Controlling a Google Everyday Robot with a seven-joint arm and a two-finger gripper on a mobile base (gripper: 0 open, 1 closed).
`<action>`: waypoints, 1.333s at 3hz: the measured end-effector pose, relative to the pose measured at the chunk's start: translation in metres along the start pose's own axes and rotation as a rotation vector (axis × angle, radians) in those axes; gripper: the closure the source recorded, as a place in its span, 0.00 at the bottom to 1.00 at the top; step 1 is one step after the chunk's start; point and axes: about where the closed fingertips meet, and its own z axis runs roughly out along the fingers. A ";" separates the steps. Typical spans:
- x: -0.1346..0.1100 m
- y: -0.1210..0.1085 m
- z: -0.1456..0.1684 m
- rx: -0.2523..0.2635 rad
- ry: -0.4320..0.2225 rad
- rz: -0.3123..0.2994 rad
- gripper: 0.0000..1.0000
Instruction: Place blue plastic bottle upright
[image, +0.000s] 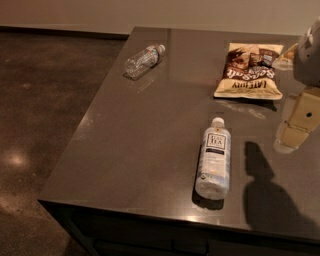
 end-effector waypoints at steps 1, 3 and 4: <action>0.000 0.000 0.000 0.000 0.000 0.000 0.00; -0.037 -0.003 0.019 -0.014 0.071 0.112 0.00; -0.044 -0.002 0.031 -0.024 0.076 0.280 0.00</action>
Offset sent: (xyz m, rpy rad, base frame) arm 0.0107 0.0449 -0.0047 -0.0626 0.0302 -0.0722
